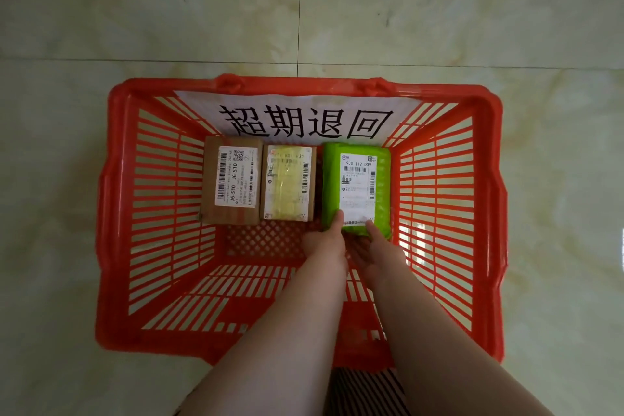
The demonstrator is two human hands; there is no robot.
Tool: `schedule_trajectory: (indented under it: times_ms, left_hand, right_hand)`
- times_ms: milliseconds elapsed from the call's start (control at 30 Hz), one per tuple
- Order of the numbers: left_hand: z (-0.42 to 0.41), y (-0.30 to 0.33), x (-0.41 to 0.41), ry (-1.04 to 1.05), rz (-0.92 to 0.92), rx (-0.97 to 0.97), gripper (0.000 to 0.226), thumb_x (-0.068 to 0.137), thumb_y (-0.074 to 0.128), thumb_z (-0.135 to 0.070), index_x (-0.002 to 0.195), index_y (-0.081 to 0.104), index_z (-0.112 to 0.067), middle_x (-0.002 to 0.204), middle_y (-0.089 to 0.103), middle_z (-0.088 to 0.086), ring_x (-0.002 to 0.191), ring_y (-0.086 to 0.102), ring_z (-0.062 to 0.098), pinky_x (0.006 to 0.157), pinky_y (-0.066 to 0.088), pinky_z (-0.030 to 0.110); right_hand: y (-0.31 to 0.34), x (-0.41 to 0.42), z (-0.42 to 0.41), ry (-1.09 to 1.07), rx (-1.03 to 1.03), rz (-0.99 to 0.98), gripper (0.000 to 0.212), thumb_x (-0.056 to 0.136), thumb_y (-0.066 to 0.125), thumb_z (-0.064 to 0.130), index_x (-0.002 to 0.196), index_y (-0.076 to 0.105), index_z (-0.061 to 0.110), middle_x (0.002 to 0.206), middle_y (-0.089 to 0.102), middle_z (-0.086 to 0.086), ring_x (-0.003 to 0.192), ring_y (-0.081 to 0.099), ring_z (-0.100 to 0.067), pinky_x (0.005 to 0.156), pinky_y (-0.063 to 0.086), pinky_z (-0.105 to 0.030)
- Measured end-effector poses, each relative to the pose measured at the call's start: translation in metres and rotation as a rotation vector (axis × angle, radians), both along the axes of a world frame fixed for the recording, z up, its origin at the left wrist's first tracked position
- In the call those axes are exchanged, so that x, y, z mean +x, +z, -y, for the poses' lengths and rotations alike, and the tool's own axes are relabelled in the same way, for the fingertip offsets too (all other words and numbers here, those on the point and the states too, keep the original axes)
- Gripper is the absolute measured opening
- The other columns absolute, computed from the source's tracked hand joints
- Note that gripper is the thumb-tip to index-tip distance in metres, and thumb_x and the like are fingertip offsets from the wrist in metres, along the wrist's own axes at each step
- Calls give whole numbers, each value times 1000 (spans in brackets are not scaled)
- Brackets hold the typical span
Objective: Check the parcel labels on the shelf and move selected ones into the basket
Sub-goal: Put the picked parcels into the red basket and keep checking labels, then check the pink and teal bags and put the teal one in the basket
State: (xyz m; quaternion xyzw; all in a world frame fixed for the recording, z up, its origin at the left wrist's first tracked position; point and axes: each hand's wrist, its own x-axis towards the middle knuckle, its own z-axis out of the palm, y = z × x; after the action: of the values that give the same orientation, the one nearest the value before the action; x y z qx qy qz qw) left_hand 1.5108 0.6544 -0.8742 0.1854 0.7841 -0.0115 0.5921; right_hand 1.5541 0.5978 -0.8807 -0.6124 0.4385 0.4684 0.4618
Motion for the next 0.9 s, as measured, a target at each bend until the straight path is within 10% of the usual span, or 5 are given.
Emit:
schedule_trajectory:
  times_ms: [167,467,633,767,900]
  left_hand:
    - [-3,43,-11,-66,-18,-77,75,74,75,-54,122,53,0,117,64,13,103,65,34,85,53,41]
    - [-33,274,-70,238,249,47,23,87,70,-29,75,64,-10,73,64,4,66,57,15,71,47,30]
    - [-61,458,-153,551,404,213,9,90,65,-14,83,65,-8,67,69,2,56,63,9,53,54,22]
    - [-65,580,-237,683,486,406,5,94,59,-17,91,63,-16,79,70,-1,70,64,9,61,54,19]
    - [-52,681,-329,850,495,607,10,97,53,-17,91,60,-15,90,65,0,79,60,9,68,51,18]
  right_hand:
    - [51,-4,-1,-46,100,-67,44,105,42,15,149,41,9,147,48,-19,112,60,-28,79,55,-31]
    - [278,-22,-26,147,335,60,27,101,53,20,126,58,13,121,66,-7,100,66,-17,74,53,-27]
    - [452,-56,-56,487,527,154,26,97,60,27,120,64,16,119,70,-2,105,67,-14,87,53,-27]
    - [567,-101,-89,654,668,168,25,95,62,22,117,64,12,107,72,-6,96,69,-15,68,58,-21]
    - [662,-179,-123,881,828,150,25,97,58,21,120,62,11,111,69,-10,100,67,-17,90,52,-28]
